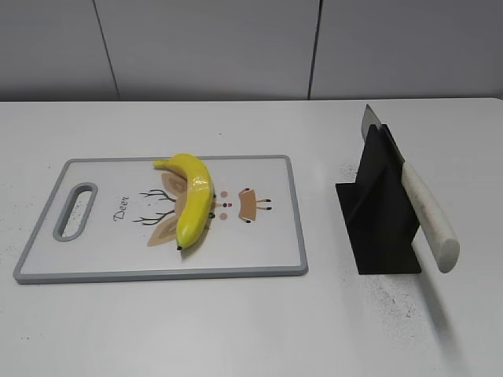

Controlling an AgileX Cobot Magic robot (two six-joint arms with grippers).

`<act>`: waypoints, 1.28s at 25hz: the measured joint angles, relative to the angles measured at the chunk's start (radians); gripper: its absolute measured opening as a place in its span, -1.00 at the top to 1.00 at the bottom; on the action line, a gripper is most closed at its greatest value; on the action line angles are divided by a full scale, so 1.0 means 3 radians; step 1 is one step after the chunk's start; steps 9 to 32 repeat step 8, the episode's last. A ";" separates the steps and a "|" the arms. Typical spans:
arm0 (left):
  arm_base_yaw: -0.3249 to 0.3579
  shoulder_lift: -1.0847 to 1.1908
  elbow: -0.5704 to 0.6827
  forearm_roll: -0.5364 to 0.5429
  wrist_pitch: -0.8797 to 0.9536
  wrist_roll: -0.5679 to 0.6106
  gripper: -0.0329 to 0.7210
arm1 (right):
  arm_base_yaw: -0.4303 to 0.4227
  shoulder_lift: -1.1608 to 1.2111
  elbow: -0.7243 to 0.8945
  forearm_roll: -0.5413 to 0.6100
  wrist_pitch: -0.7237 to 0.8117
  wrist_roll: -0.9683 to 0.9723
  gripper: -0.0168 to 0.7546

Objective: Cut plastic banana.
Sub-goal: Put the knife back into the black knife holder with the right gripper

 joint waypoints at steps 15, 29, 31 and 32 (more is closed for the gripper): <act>0.0000 0.0000 0.0000 0.0000 0.0000 0.0000 -0.55 | 0.0000 0.0000 0.0000 0.0000 0.0000 0.0000 -0.48; 0.0000 0.0000 0.0000 0.0000 0.0000 0.0000 -0.55 | 0.0000 0.0000 0.0000 0.0000 0.0000 0.0000 -0.48; 0.0000 0.0000 0.0000 0.0000 0.0000 0.0000 -0.55 | 0.0000 0.0000 0.0000 0.0000 0.0000 0.0000 -0.48; 0.0000 0.0000 0.0000 0.0000 0.0000 0.0000 -0.55 | 0.0000 0.0000 0.0000 0.0000 0.0000 0.0000 -0.48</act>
